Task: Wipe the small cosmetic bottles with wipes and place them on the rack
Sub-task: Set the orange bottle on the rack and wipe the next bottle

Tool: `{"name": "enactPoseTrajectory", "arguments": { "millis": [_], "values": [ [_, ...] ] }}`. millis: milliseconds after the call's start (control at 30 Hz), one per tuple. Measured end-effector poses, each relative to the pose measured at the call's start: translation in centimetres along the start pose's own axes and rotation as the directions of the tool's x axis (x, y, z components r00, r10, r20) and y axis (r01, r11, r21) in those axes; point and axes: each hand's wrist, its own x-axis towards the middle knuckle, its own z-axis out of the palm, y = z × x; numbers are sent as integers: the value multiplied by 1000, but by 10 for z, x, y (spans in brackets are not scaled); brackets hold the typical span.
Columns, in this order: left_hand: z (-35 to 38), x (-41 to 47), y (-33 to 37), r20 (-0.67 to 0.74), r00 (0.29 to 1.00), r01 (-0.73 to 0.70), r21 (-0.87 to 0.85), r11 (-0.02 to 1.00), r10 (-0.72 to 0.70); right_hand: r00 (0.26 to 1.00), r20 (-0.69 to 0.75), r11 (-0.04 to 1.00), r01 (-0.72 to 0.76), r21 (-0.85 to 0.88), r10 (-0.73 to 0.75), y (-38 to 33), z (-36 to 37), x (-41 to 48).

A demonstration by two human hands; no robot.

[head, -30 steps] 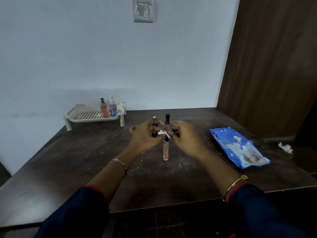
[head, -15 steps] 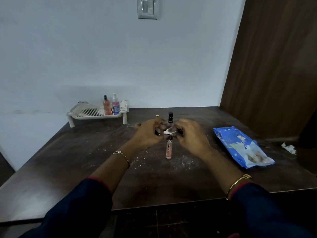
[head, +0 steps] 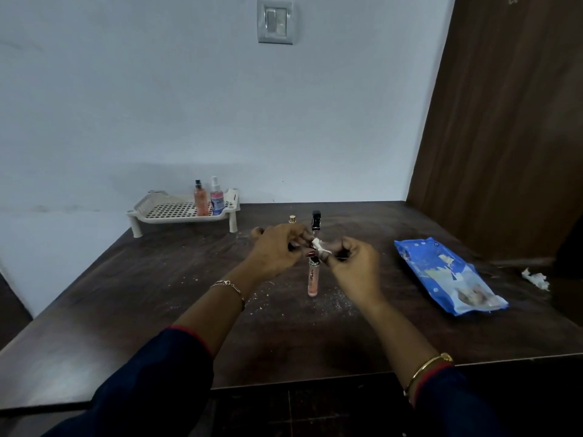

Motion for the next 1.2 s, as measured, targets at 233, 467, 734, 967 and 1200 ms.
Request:
{"name": "enactPoseTrajectory", "arguments": {
  "millis": [233, 467, 734, 967, 1200],
  "values": [
    [-2, 2, -4, -2, 1000, 9, 161, 987, -9, 995, -75, 997, -70, 13, 71, 10, 6, -9],
    [-2, 0, -8, -9, 1000, -14, 235, 972, 17, 980, 5, 967, -194, -167, 197, 16, 6, -23],
    [-9, 6, 3, 49, 997, -72, 400, 914, 57, 986, -136, 995, -95, 11, 96, -1, 15, -1],
    [-12, 10, 4, 74, 996, -68, 343, 937, 46, 973, 31, 973, -229, -25, 230, 30, 14, -19],
    [-12, 15, 10, 85, 996, -64, 361, 930, 36, 986, 108, 972, -146, 186, 127, 6, 10, 4]
  ]
}}
